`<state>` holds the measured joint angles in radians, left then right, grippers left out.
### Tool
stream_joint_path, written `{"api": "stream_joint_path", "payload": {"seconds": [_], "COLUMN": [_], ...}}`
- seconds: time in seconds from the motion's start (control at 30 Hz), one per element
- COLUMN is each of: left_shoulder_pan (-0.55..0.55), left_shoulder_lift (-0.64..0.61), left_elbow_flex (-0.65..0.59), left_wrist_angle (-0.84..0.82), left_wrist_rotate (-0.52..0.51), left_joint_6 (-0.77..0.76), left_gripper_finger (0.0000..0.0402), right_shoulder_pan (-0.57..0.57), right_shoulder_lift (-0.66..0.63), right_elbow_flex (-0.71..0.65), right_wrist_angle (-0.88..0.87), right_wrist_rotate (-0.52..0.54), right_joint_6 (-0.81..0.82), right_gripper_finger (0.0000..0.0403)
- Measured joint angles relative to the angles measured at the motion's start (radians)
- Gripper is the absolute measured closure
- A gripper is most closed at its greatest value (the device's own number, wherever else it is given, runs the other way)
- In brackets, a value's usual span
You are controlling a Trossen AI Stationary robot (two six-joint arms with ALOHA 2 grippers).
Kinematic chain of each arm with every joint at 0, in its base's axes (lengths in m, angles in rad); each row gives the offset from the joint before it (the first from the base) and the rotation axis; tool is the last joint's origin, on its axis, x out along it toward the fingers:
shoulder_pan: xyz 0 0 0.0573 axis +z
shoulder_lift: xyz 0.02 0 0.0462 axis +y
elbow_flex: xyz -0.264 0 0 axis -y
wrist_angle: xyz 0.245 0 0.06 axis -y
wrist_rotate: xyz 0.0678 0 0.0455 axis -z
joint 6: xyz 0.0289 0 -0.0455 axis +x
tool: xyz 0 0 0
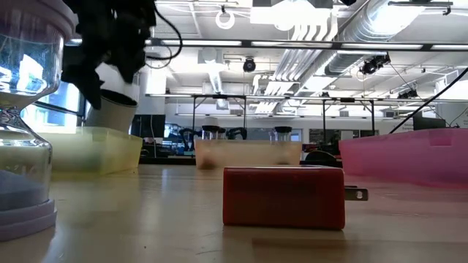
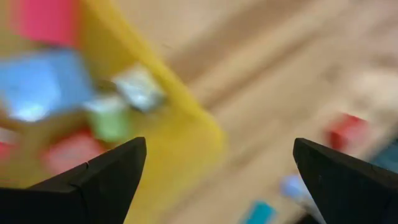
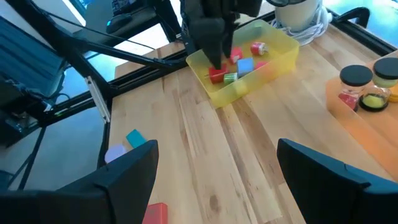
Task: Pick & Place Office items
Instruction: Put the blue hourglass in the orange bin
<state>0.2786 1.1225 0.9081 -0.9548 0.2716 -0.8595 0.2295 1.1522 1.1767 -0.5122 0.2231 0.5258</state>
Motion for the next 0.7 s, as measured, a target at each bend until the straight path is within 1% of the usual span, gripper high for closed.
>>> {"api": "stream_joint_path", "payload": {"seconds": [0.03, 0.1, 0.23, 0.33, 0.43, 0.6, 0.7], "left_shoulder_pan": [-0.017, -0.055, -0.139, -0.199, -0.248, -0.304, -0.320], "left_shoulder_lift": [-0.010, -0.019, -0.018, -0.011, -0.001, 0.010, 0.023], "left_elbow_flex": [0.000, 0.000, 0.000, 0.000, 0.000, -0.001, 0.000], "left_wrist_angle": [0.019, 0.068, 0.177, 0.239, 0.305, 0.432, 0.542], "left_wrist_rotate": [0.035, 0.064, 0.053, 0.007, -0.088, -0.120, -0.144], "left_joint_6": [-0.036, -0.083, -0.106, -0.107, -0.073, 0.010, 0.046], "left_gripper_finger": [0.0007, 0.0007, 0.0007, 0.0007, 0.0007, 0.0007, 0.0007], "right_shoulder_pan": [0.000, 0.000, 0.009, 0.021, 0.029, 0.049, 0.066], "right_shoulder_lift": [0.000, 0.000, 0.000, 0.000, 0.000, 0.000, 0.000], "right_elbow_flex": [0.000, 0.000, 0.000, 0.000, 0.000, 0.000, 0.000], "right_wrist_angle": [0.000, 0.000, 0.000, 0.000, 0.001, 0.008, 0.010], "right_wrist_rotate": [-0.010, -0.024, -0.042, -0.041, -0.042, -0.042, -0.043], "right_joint_6": [0.000, 0.000, 0.002, 0.002, 0.004, 0.004, 0.012], "right_gripper_finger": [0.0086, 0.0086, 0.0086, 0.0086, 0.0086, 0.0086, 0.0086]}}
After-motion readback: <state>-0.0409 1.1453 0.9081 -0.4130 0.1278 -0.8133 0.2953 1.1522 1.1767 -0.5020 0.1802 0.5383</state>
